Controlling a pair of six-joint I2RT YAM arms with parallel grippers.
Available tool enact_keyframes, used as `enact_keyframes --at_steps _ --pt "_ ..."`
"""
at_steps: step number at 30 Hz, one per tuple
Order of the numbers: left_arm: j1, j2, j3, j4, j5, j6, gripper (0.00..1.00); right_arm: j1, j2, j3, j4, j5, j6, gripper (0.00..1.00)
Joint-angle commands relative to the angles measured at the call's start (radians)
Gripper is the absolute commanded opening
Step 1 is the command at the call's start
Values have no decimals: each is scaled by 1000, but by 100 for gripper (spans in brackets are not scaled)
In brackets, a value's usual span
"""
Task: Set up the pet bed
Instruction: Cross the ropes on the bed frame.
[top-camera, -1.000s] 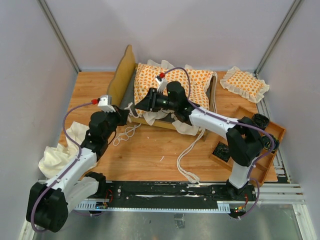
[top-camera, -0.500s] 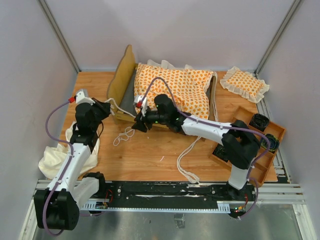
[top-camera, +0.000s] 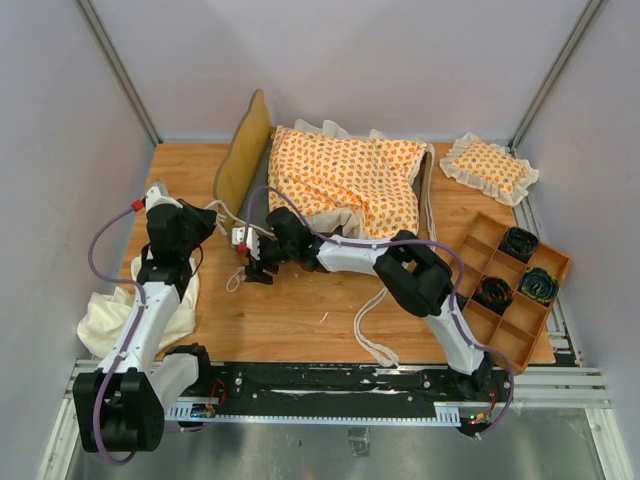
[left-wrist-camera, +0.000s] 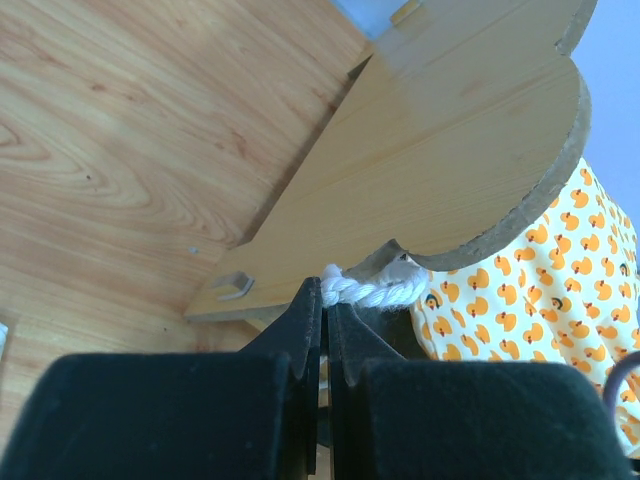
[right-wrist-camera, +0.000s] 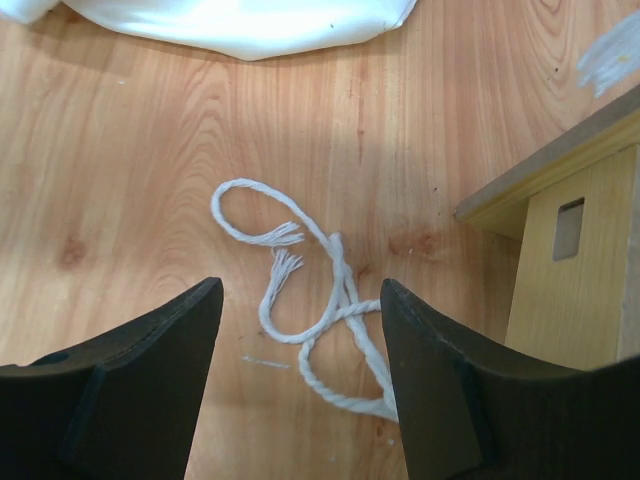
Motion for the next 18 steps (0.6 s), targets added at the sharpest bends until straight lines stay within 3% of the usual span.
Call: enact_keyframes --at_steps 1,9,18 --pt "12 7 19 10 11 -13 0 -1 63 97 -30 2 -75 66" --pt "15 18 -3 -1 -29 -16 0 2 140 202 -161 37 -73 64" --pt "15 18 0 -68 -124 -49 0 15 150 224 -349 80 -110 54"
